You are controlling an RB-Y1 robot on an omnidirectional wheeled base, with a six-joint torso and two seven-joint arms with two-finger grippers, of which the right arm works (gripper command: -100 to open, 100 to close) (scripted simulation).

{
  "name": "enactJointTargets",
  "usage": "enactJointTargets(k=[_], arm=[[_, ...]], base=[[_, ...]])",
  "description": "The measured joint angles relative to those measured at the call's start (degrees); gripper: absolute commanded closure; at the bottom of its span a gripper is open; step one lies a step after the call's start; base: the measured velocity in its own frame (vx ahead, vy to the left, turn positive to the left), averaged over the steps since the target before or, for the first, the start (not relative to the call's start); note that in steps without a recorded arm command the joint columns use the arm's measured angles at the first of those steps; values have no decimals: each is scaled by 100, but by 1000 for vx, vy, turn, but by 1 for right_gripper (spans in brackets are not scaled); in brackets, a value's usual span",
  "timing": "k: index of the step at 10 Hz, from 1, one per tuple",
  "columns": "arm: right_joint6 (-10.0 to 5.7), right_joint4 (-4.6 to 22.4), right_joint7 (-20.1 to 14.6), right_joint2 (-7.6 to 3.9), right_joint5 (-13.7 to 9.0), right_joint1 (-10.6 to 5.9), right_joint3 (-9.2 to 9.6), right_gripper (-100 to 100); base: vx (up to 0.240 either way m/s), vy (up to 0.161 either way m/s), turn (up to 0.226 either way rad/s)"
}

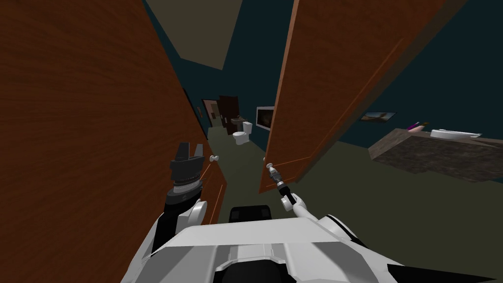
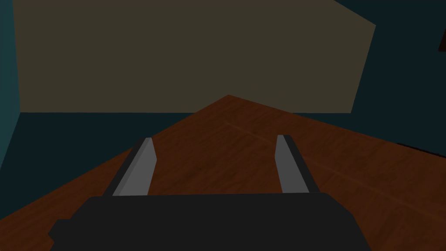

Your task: Push the door open

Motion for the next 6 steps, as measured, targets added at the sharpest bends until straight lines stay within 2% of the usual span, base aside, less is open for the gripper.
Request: enactJointTargets(k=[4,6], arm=[[11,19,-3,1,3,23,6,100],[11,29,-206,21,-40,49,15,100]], base=[[-2,-3,-3],[35,1,-7]])
